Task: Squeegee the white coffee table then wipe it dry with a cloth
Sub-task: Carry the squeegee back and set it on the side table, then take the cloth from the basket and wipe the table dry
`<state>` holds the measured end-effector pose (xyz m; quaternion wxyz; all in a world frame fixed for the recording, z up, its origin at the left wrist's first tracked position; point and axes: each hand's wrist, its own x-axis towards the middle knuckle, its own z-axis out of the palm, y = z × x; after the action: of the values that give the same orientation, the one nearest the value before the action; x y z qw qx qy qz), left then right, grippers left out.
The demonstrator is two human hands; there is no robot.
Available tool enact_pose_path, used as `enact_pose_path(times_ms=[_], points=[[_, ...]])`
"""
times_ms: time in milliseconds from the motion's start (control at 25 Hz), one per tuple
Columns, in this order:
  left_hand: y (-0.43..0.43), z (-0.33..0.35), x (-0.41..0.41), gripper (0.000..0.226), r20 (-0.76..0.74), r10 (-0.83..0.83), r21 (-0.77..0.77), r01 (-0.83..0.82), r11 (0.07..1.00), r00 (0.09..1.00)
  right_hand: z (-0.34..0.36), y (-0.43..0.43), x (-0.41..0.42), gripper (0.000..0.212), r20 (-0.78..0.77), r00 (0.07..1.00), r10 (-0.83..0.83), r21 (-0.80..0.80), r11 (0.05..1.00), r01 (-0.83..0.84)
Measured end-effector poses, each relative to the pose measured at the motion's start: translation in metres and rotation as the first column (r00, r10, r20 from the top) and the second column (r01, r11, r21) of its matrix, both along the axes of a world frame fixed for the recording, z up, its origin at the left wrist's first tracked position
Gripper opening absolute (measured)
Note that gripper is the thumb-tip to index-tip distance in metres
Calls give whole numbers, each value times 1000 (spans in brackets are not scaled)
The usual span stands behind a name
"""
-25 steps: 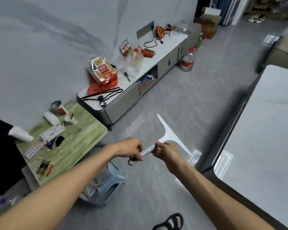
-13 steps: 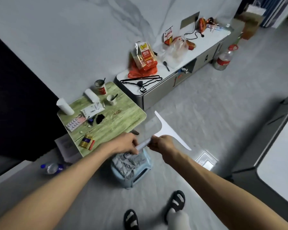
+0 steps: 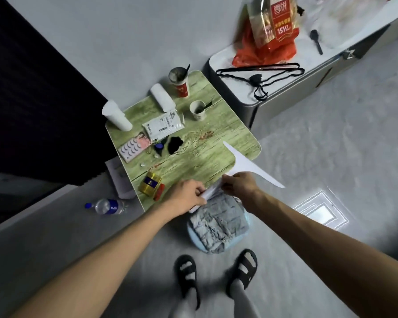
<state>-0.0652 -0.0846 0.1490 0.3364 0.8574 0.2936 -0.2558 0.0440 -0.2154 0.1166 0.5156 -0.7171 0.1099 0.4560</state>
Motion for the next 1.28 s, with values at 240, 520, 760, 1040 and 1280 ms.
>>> enact_pose_path(times_ms=[240, 520, 760, 1040, 1280], points=[[104, -154, 41, 21, 89, 24, 60, -29, 998, 996, -144, 111, 41, 25, 121, 993, -7, -50, 999, 13], [157, -270, 35, 26, 172, -73, 102, 56, 993, 982, -251, 165, 29, 22, 182, 982, -42, -132, 989, 67], [151, -248, 47, 39, 181, -127, 72, 115, 991, 975, -223, 144, 25, 21, 106, 986, -129, -17, 991, 132], [58, -229, 38, 28, 271, -424, -68, 457, 887, 864, -216, 4, -23, 15, 85, 988, -125, -259, 955, 143], [-6, -358, -15, 68, -140, -339, -29, 338, 941, 930, -338, -67, -95, 30, 58, 973, 221, -401, 898, -180]])
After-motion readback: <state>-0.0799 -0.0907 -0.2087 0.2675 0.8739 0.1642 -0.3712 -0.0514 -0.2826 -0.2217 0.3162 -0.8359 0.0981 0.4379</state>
